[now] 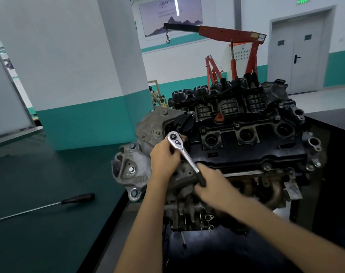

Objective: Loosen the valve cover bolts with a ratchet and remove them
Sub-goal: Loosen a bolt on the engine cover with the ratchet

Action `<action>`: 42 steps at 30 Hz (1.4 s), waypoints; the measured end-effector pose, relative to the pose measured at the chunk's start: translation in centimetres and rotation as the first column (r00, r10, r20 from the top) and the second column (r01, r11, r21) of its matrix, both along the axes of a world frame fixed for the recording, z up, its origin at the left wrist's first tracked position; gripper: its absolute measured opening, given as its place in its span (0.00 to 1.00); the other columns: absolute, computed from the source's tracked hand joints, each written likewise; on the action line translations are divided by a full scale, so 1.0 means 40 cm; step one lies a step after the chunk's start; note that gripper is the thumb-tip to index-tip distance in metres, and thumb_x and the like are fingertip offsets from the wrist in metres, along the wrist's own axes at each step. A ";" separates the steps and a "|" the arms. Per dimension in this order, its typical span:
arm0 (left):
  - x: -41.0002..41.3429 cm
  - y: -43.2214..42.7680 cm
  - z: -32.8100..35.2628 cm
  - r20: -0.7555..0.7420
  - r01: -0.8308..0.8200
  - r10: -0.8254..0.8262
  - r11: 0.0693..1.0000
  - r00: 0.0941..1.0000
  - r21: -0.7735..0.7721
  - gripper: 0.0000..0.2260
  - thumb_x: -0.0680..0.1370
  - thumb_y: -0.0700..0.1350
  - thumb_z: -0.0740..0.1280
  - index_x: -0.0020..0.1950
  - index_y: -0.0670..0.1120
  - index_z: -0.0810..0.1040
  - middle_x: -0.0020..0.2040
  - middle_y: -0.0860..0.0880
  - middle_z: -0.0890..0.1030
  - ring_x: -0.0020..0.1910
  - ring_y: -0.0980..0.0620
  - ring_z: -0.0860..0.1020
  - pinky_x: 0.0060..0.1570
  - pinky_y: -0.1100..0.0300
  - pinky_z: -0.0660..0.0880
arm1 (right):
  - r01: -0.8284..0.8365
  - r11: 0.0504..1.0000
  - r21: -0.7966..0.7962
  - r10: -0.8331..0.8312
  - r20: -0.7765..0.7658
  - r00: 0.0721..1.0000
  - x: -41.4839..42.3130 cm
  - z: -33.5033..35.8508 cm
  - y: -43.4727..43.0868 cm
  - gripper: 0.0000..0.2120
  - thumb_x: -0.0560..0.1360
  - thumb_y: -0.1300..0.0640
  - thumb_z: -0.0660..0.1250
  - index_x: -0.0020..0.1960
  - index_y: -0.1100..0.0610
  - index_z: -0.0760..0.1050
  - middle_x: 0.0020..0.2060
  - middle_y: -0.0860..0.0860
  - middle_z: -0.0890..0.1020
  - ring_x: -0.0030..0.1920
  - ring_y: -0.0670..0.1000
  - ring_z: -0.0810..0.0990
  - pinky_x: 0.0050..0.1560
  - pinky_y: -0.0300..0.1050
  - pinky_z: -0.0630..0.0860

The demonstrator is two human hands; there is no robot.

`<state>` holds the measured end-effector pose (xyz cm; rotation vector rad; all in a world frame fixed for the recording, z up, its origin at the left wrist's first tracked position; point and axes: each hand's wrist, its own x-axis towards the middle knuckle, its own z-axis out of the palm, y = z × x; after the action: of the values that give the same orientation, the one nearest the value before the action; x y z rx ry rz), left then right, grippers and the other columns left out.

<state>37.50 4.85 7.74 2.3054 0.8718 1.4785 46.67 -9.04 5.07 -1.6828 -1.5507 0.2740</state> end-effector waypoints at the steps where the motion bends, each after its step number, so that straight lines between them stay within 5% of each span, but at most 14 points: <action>1: -0.002 -0.001 0.003 -0.024 0.014 -0.013 1.000 1.000 0.020 0.09 0.77 0.47 0.64 0.53 0.57 0.81 0.39 0.53 0.83 0.39 0.54 0.79 0.41 0.57 0.73 | -0.013 0.999 -0.031 0.016 0.099 0.995 0.045 0.030 -0.010 0.13 0.72 0.64 0.65 0.53 0.51 0.72 0.35 0.51 0.77 0.34 0.53 0.77 0.32 0.35 0.71; 5: 0.000 -0.002 0.006 -0.037 -0.021 0.022 0.999 0.999 0.033 0.06 0.79 0.44 0.66 0.50 0.44 0.81 0.34 0.49 0.80 0.38 0.44 0.79 0.37 0.53 0.68 | 0.128 0.989 -0.074 -0.045 0.675 0.736 0.197 0.191 -0.003 0.12 0.75 0.58 0.65 0.57 0.50 0.71 0.36 0.49 0.73 0.41 0.58 0.80 0.37 0.43 0.68; 7: 0.002 -0.008 0.004 -0.036 -0.053 0.054 0.998 0.998 0.026 0.07 0.80 0.42 0.66 0.49 0.42 0.82 0.36 0.46 0.82 0.38 0.43 0.79 0.40 0.51 0.71 | 0.132 0.990 -0.043 -0.053 0.762 0.646 0.219 0.234 0.011 0.15 0.76 0.57 0.63 0.62 0.50 0.70 0.35 0.48 0.72 0.40 0.57 0.78 0.38 0.45 0.68; 9: 0.005 -0.014 0.003 -0.016 -0.093 0.093 0.996 0.996 0.019 0.06 0.79 0.40 0.66 0.47 0.40 0.82 0.37 0.43 0.82 0.38 0.42 0.79 0.40 0.51 0.70 | 0.146 0.989 0.009 -0.105 0.742 0.663 0.205 0.217 0.007 0.11 0.75 0.57 0.63 0.57 0.51 0.70 0.34 0.47 0.68 0.41 0.58 0.78 0.38 0.46 0.67; 11: 0.009 -0.013 0.001 -0.002 -0.132 0.132 0.991 0.991 0.034 0.04 0.77 0.37 0.66 0.43 0.38 0.77 0.35 0.40 0.81 0.37 0.38 0.78 0.36 0.52 0.66 | 0.194 0.980 0.036 -0.173 0.625 0.761 0.163 0.141 -0.010 0.08 0.74 0.56 0.64 0.52 0.51 0.68 0.35 0.49 0.69 0.44 0.60 0.79 0.39 0.47 0.68; 14: 0.019 -0.008 0.002 -0.014 -0.147 0.148 0.988 0.989 0.048 0.04 0.75 0.37 0.66 0.41 0.39 0.76 0.33 0.40 0.80 0.36 0.36 0.77 0.34 0.52 0.67 | 0.104 0.995 0.005 -0.104 0.141 0.985 0.039 0.012 -0.018 0.07 0.72 0.59 0.65 0.46 0.52 0.67 0.32 0.50 0.72 0.35 0.55 0.77 0.34 0.47 0.72; 17: 0.021 -0.001 0.001 -0.025 -0.147 0.148 0.989 0.989 0.021 0.05 0.77 0.42 0.69 0.43 0.42 0.80 0.34 0.44 0.82 0.36 0.43 0.79 0.37 0.54 0.70 | 0.066 0.992 0.105 -0.043 -0.208 0.977 -0.092 -0.057 0.023 0.09 0.72 0.65 0.64 0.48 0.54 0.68 0.30 0.50 0.74 0.28 0.48 0.73 0.31 0.43 0.72; 20: 0.013 0.000 -0.004 0.003 -0.088 0.088 0.996 0.996 -0.002 0.03 0.76 0.43 0.70 0.43 0.47 0.81 0.36 0.49 0.82 0.37 0.49 0.79 0.36 0.58 0.69 | 0.081 0.990 0.117 -0.047 -0.268 0.962 -0.119 -0.069 0.041 0.11 0.72 0.67 0.63 0.53 0.60 0.70 0.30 0.50 0.74 0.28 0.47 0.72 0.34 0.46 0.73; 26: -0.002 0.000 0.008 -0.061 0.043 -0.040 0.998 0.997 0.054 0.09 0.76 0.42 0.64 0.53 0.51 0.80 0.41 0.55 0.82 0.41 0.54 0.79 0.42 0.61 0.71 | -0.057 0.996 -0.068 0.071 0.223 0.972 0.093 0.076 -0.019 0.13 0.71 0.66 0.65 0.42 0.49 0.68 0.30 0.47 0.74 0.27 0.42 0.75 0.28 0.30 0.67; 29: 0.001 0.004 0.011 -0.069 0.018 -0.014 0.998 0.998 0.057 0.06 0.79 0.40 0.65 0.50 0.42 0.81 0.41 0.45 0.83 0.43 0.43 0.80 0.40 0.54 0.68 | 0.100 0.990 -0.104 0.000 0.692 0.722 0.210 0.209 0.000 0.10 0.75 0.59 0.65 0.54 0.48 0.71 0.37 0.51 0.75 0.37 0.51 0.81 0.35 0.40 0.69; 32: 0.005 -0.004 0.012 -0.056 -0.033 0.033 0.999 0.998 0.010 0.07 0.80 0.42 0.66 0.49 0.41 0.82 0.43 0.44 0.84 0.44 0.43 0.80 0.45 0.52 0.72 | 0.117 0.993 -0.021 -0.049 0.824 0.564 0.234 0.280 0.029 0.12 0.76 0.56 0.64 0.58 0.49 0.70 0.35 0.47 0.71 0.40 0.57 0.79 0.37 0.44 0.67; 35: 0.008 -0.008 0.003 -0.019 -0.116 0.116 0.993 0.993 -0.009 0.06 0.79 0.39 0.65 0.48 0.39 0.81 0.41 0.41 0.84 0.42 0.39 0.80 0.44 0.49 0.73 | 0.161 0.987 0.005 -0.113 0.731 0.673 0.190 0.210 0.009 0.08 0.74 0.57 0.65 0.52 0.49 0.69 0.35 0.48 0.68 0.44 0.60 0.80 0.38 0.44 0.68; 38: 0.015 -0.014 0.004 -0.014 -0.146 0.147 0.988 0.989 0.059 0.03 0.77 0.36 0.65 0.44 0.37 0.77 0.35 0.38 0.81 0.37 0.35 0.78 0.38 0.48 0.71 | 0.081 0.995 -0.061 -0.057 0.320 0.946 0.108 0.065 -0.020 0.09 0.72 0.58 0.66 0.43 0.51 0.64 0.34 0.50 0.73 0.38 0.57 0.78 0.36 0.46 0.72; 42: 0.018 -0.011 0.003 -0.044 -0.158 0.159 0.987 0.986 0.017 0.06 0.77 0.39 0.65 0.41 0.39 0.76 0.36 0.41 0.81 0.37 0.39 0.78 0.39 0.48 0.74 | 0.038 0.997 0.071 -0.029 -0.131 0.991 -0.042 -0.055 0.015 0.09 0.72 0.63 0.65 0.45 0.51 0.68 0.30 0.50 0.74 0.27 0.45 0.73 0.27 0.36 0.69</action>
<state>38.20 4.42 7.86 2.3349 1.0838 1.5041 44.99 -8.43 2.87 -1.6010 -1.4189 0.2993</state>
